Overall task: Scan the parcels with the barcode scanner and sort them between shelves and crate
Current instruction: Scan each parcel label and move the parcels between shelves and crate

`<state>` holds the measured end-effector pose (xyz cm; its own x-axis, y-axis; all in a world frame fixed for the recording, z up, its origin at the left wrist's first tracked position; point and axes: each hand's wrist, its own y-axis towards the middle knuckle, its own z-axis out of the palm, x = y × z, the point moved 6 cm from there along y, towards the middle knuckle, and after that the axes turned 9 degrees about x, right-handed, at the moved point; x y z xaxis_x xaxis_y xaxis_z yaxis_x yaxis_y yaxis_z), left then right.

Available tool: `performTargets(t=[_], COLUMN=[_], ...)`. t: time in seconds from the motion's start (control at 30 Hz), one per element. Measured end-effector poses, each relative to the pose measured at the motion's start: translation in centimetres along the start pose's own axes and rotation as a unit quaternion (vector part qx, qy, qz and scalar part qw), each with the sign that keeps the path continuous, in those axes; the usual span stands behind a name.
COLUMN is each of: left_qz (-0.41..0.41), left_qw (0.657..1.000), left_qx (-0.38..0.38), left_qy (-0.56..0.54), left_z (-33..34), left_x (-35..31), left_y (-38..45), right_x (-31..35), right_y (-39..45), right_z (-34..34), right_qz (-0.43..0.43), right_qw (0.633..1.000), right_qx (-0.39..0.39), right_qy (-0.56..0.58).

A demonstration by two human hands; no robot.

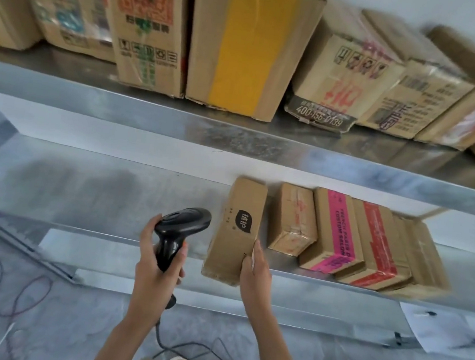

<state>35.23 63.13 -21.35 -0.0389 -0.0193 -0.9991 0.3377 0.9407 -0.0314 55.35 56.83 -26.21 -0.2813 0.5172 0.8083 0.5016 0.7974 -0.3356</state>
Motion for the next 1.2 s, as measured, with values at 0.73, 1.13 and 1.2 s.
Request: performTargets(t=[0.73,1.13,1.2], left_qz=[0.008,0.019,0.026], left_qw=[1.0,1.0,1.0], left_qx=[0.0,0.002,-0.002], left_qy=[0.012,0.016,0.014], left_z=[-1.5,-1.6,-1.6], left_x=[0.4,0.1,-0.3], left_y=[0.5,0.1,-0.2], right_x=[1.9,4.5,4.3], right_y=[2.0,1.9,1.6], right_z=[0.9,3.8,4.9], right_qz=[0.004,0.025,0.033], right_qw=[0.993,0.955,0.939], right_qx=[0.04,-0.003,-0.002], right_qy=[0.114,-0.297,-0.344])
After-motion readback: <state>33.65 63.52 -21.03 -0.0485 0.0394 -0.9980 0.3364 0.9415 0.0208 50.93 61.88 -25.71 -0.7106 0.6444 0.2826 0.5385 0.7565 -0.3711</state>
